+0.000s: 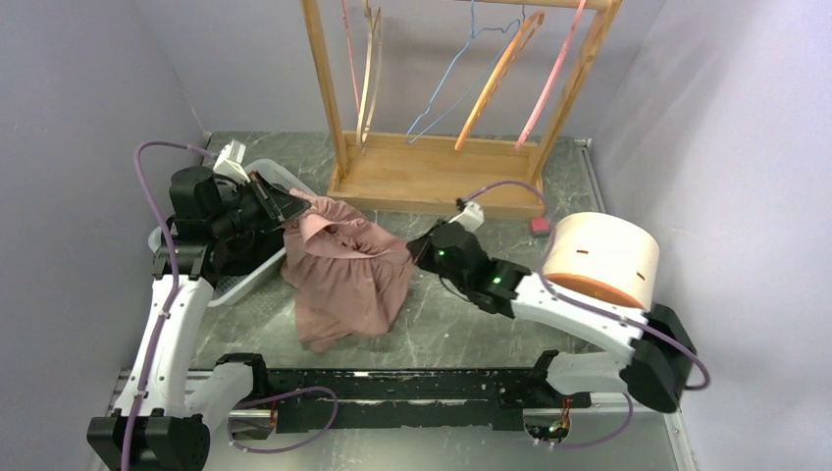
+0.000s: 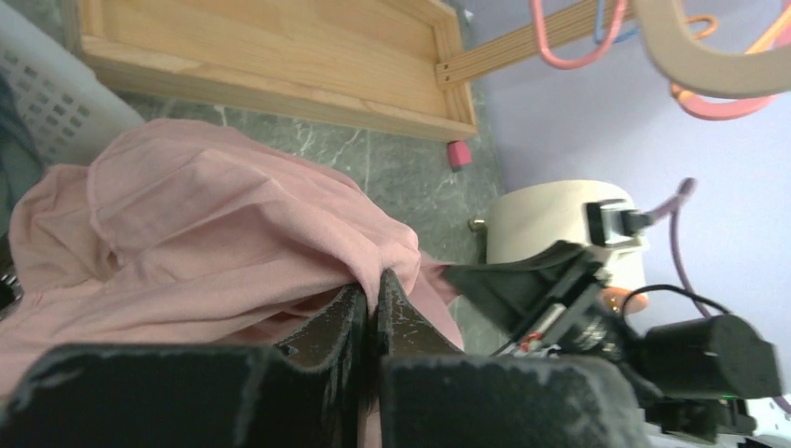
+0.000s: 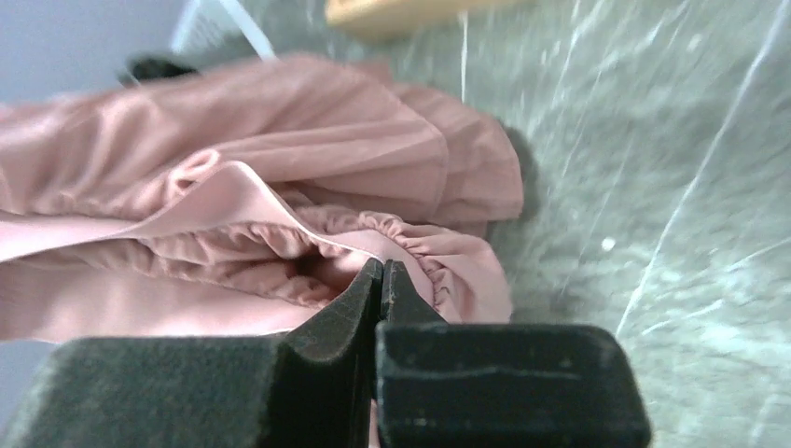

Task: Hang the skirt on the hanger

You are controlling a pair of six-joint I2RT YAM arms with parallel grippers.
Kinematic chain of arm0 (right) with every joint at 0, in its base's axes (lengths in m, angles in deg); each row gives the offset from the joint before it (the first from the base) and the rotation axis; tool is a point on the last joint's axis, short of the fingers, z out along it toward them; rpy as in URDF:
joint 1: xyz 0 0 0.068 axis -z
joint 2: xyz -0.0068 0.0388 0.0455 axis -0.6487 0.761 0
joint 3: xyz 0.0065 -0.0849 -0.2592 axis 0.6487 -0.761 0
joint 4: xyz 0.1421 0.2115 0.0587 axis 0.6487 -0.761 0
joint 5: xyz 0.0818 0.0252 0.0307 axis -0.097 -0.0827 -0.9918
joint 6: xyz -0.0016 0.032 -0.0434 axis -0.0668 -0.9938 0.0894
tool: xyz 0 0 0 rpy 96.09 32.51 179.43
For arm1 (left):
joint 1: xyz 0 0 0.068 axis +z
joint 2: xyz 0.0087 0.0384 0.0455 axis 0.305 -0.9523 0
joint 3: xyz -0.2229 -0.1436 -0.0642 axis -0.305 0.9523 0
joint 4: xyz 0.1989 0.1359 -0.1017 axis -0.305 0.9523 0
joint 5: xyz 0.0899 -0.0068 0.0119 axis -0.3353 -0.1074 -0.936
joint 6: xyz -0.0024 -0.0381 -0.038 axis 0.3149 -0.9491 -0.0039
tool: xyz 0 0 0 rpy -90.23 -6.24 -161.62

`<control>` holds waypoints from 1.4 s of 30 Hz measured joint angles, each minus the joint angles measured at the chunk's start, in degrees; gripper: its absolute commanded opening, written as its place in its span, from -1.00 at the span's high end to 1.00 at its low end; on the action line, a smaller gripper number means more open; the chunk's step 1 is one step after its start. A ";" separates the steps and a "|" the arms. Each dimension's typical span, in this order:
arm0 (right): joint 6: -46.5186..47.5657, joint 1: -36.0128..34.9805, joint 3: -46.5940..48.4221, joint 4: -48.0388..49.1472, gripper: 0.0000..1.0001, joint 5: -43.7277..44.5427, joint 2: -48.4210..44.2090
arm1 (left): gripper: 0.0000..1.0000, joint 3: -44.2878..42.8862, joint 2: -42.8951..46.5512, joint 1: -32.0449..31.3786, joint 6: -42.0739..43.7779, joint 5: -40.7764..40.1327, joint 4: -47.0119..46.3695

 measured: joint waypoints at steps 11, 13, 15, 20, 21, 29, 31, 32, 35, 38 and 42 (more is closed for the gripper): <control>17.29 -0.04 18.56 -20.83 1.00 15.50 -18.62 | 0.86 -2.01 2.19 -0.04 -4.13 11.41 -1.44; 18.93 -0.04 20.02 -22.25 1.00 15.91 -20.13 | 0.86 -1.95 2.23 -0.04 -4.83 12.55 -1.64; 19.34 -0.04 20.20 -23.30 1.00 15.87 -20.37 | 0.85 -1.25 2.25 -0.28 -5.01 12.85 -1.55; 17.51 -0.04 14.08 -23.06 1.00 13.73 -15.96 | 0.31 7.56 0.85 -0.31 -5.40 11.80 -1.49; 16.74 -0.04 11.87 -22.88 1.00 13.07 -14.08 | 0.21 10.38 -0.37 -0.31 -5.64 11.34 -1.64; 14.45 0.81 4.83 -22.40 1.00 9.31 -2.58 | -0.16 15.17 -4.15 -0.44 -2.16 -0.26 7.50; 14.34 2.01 4.83 -21.05 1.00 8.59 -2.27 | -0.24 12.07 -2.14 -1.11 -0.39 -3.89 9.42; 14.23 2.78 4.83 -20.06 1.00 8.09 -2.14 | -0.26 10.43 -0.85 -2.05 0.37 -5.38 9.81; 13.75 5.33 4.68 -16.87 1.00 6.25 -1.33 | -0.29 8.15 3.02 -6.84 2.03 -7.52 9.40; 13.05 8.13 3.45 -13.57 1.00 3.78 -0.42 | -0.24 9.70 4.76 -13.40 2.08 -9.75 8.63; 12.11 10.69 0.70 -10.88 1.00 0.42 -0.17 | -0.29 13.18 2.73 -20.92 0.48 -13.03 8.20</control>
